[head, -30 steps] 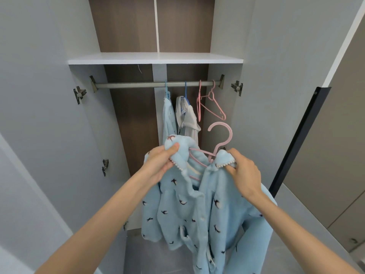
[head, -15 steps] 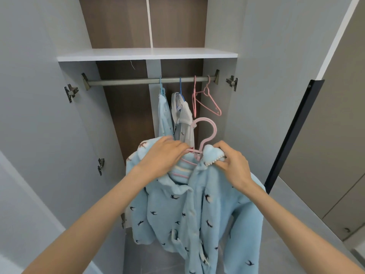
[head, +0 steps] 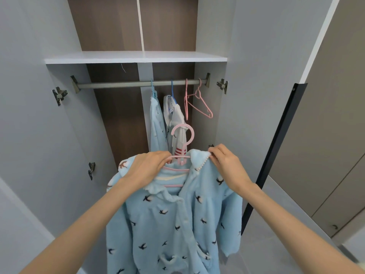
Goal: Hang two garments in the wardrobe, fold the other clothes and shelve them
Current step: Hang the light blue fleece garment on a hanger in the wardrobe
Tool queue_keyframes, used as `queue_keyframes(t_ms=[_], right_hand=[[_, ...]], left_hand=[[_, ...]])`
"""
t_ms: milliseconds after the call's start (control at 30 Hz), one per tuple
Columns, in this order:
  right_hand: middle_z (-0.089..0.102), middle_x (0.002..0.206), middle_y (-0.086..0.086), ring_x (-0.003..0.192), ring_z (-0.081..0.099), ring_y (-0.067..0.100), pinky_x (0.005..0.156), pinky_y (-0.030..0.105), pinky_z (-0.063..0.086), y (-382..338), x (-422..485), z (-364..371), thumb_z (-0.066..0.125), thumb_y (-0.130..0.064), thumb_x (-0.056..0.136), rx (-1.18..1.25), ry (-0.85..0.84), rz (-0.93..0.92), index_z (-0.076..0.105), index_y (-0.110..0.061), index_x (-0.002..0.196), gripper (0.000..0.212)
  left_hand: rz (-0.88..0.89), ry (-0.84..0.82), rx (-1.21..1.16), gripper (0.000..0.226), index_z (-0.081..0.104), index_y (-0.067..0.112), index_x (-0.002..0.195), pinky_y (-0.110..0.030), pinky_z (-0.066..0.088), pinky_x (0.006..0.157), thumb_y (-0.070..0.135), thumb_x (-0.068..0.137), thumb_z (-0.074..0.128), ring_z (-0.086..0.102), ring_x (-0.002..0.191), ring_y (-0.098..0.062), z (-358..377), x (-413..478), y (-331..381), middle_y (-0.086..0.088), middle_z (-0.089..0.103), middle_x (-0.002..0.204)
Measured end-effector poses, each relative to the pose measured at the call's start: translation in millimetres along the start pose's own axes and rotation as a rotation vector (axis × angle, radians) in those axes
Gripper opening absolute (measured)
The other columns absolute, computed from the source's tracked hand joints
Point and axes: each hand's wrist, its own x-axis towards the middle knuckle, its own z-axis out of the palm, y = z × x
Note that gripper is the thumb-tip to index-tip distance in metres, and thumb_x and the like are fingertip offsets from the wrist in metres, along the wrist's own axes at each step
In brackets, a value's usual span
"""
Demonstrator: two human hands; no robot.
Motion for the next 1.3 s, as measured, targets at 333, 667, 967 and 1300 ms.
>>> queue_keyframes(t_ms=[333, 667, 967, 1300], right_hand=[[0.044, 0.101, 0.000, 0.069, 0.047, 0.022, 0.060, 0.032, 0.036, -2, 8, -18, 0.033, -0.017, 0.100, -0.005, 0.168, 0.166, 0.043, -0.014, 0.102, 0.011], [0.057, 0.081, -0.008, 0.074, 0.050, 0.010, 0.060, 0.029, 0.039, 20, -20, 4, 0.044, -0.009, 0.094, 0.222, -0.002, 0.467, 0.054, -0.021, 0.094, 0.016], [0.070, 0.096, 0.016, 0.090, 0.064, 0.024, 0.087, 0.037, 0.050, -18, 27, -16, 0.057, -0.046, 0.091, 0.990, -0.179, 0.759, 0.066, 0.007, 0.102, 0.055], [0.056, 0.071, 0.009, 0.068, 0.053, 0.025, 0.058, 0.029, 0.043, 4, 21, -3, 0.044, -0.022, 0.101, 0.819, -0.006, 0.962, 0.056, -0.004, 0.081, 0.029]], left_hand=[[-0.187, -0.176, 0.245, 0.039, 0.045, 0.032, 0.126, -0.033, 0.043, 0.065, 0.047, 0.101, 0.019, 0.064, 0.087, -0.031, 28, -14, -8, -0.007, 0.066, 0.095], [-0.108, 0.135, 0.186, 0.032, 0.059, 0.020, 0.096, -0.030, 0.029, 0.048, 0.044, 0.098, 0.037, 0.061, 0.064, -0.032, 2, -12, -9, -0.007, 0.064, 0.068], [-0.061, 0.131, 0.293, 0.057, 0.054, 0.024, 0.096, -0.032, 0.038, 0.053, 0.056, 0.094, 0.007, 0.060, 0.067, -0.026, -8, -9, 2, -0.002, 0.062, 0.072], [-0.065, 0.236, 0.203, 0.039, 0.065, 0.026, 0.083, -0.026, 0.029, 0.045, 0.048, 0.097, 0.036, 0.062, 0.057, -0.027, -11, -14, -4, 0.000, 0.067, 0.066]])
